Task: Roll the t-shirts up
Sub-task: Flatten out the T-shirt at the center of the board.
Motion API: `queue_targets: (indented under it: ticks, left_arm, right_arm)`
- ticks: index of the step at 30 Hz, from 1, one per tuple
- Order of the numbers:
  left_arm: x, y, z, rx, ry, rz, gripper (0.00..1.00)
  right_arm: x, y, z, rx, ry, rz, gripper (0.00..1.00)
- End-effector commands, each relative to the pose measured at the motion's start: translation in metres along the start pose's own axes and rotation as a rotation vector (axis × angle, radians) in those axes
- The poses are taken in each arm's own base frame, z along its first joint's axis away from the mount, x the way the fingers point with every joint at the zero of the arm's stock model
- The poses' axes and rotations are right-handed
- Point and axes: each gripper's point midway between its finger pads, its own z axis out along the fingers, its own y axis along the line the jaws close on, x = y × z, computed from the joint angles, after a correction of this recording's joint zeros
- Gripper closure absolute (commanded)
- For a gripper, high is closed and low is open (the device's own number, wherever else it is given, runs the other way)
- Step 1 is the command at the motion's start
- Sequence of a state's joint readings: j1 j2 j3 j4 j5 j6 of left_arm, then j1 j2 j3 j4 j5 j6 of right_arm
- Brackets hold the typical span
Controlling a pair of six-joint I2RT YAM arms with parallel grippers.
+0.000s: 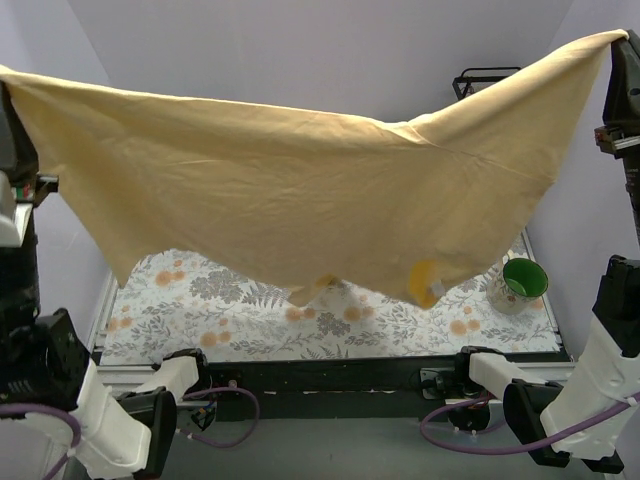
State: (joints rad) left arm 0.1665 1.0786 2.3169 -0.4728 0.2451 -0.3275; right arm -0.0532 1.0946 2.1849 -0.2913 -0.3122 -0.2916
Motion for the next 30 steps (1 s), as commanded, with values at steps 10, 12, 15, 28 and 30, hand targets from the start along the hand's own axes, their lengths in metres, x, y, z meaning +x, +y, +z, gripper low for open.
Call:
queue_targets:
  ticks: [10,12,15,28,30]
  left_arm:
    - [-0.052,0.042,-0.013,-0.193,-0.136,0.113,1.00]
    - [-0.014,0.035,0.005,-0.155,-0.048,0.126,1.00]
    - [0.047,0.011,0.017,-0.059,0.091,0.109,1.00]
    - [0.393,-0.214,-0.152,0.702,0.871,-0.235,1.00]
    - [0.438,-0.246,-0.193,0.787,0.997,-0.286,1.00]
  right_arm:
    - [-0.080,-0.044,-0.005,0.196,-0.244,-0.036,0.99]
    - [-0.066,-0.044,0.006,0.192,-0.225,-0.027,0.99]
    - [-0.017,-0.034,0.033,0.138,-0.147,0.006,0.99]
    - [0.349,0.183,-0.018,-0.448,0.609,0.486,0.99]
    - [0.399,0.259,-0.057,-0.616,0.760,0.541,0.99]
